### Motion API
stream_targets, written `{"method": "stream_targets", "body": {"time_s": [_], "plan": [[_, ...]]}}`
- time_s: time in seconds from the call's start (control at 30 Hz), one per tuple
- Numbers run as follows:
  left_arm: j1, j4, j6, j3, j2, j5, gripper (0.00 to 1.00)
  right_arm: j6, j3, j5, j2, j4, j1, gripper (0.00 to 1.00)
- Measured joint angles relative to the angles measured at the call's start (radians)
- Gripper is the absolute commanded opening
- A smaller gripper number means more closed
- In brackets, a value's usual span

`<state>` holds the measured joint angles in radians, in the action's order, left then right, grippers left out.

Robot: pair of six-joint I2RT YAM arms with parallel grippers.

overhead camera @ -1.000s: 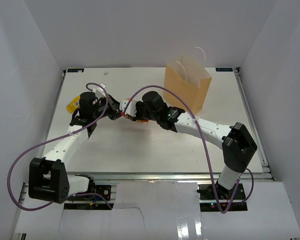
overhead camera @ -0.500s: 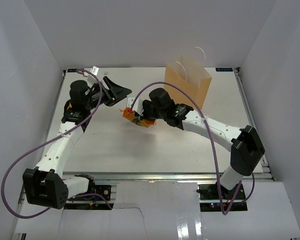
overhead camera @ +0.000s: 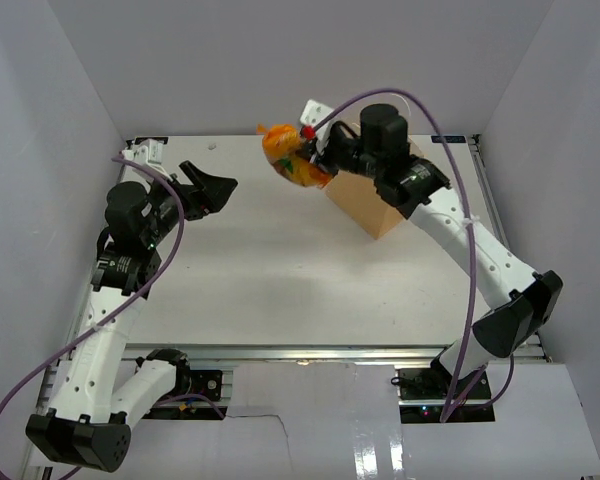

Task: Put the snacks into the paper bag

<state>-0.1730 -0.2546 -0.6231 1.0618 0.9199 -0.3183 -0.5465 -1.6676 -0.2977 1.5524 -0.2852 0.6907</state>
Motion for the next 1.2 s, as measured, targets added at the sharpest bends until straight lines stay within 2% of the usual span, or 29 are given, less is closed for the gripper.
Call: {"method": "stream_targets", "body": {"time_s": [0.27,0.47,0.8,1.03,1.1,1.17,1.2], "plan": [[0.001,-0.069,0.024,-0.160,-0.025,0.039,0.96,0.107,-0.279,-0.021,-0.035,0.069,-0.204,0.08],[0.001,-0.082,0.030,-0.171,-0.028,0.042,0.97,0.132,-0.311,-0.023,-0.039,0.116,-0.330,0.08],[0.001,-0.097,0.032,-0.195,-0.038,0.042,0.97,0.137,-0.060,-0.079,-0.039,0.122,-0.454,0.08],[0.001,-0.114,0.032,-0.201,-0.045,0.042,0.98,0.133,0.062,-0.121,-0.039,0.110,-0.495,0.08],[0.001,-0.119,0.032,-0.201,-0.047,0.047,0.98,0.131,0.088,-0.128,-0.039,0.113,-0.498,0.12],[0.001,-0.122,0.032,-0.201,-0.047,0.053,0.98,0.129,0.113,-0.134,-0.041,0.116,-0.498,0.25],[0.001,-0.128,0.031,-0.201,-0.044,0.060,0.98,0.128,0.124,-0.135,-0.041,0.116,-0.498,0.39]]}}
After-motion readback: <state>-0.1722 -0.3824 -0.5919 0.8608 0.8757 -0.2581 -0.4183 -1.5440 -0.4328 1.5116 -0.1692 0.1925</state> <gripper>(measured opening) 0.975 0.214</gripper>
